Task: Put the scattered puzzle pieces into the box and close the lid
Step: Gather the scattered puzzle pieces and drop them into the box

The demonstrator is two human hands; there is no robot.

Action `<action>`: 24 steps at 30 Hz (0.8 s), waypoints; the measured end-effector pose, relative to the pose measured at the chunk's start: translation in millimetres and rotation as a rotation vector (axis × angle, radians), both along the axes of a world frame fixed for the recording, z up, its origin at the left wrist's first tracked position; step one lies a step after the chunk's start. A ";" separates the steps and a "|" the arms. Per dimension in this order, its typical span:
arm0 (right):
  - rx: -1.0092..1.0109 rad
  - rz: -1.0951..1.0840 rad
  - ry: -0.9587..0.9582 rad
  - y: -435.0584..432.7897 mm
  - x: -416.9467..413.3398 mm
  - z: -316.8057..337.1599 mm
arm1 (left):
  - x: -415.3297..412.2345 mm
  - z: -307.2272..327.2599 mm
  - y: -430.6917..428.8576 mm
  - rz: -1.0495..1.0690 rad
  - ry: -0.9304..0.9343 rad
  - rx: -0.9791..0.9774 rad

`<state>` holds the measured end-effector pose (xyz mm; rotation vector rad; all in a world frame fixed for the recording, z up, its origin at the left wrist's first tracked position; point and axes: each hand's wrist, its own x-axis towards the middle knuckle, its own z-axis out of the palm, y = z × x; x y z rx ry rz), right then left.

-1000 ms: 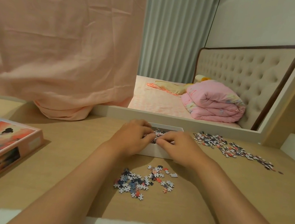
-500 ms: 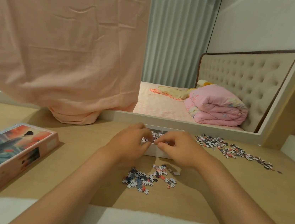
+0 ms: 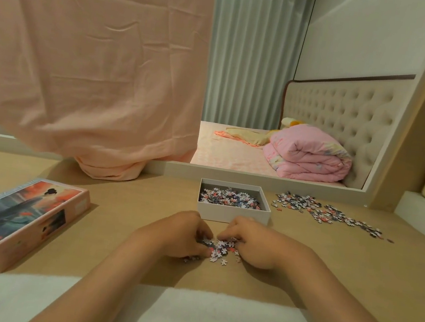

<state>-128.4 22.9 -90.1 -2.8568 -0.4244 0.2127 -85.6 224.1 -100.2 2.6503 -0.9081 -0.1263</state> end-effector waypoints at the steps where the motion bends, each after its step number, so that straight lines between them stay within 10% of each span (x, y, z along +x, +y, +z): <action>1: 0.035 -0.005 -0.009 -1.8 -0.9 0.8 | -1.5 -1.1 -2.8 -0.020 -0.017 -0.015; 24: 0.000 -0.150 0.054 -2.9 -10.2 6.1 | -6.5 10.8 3.0 0.025 0.103 0.144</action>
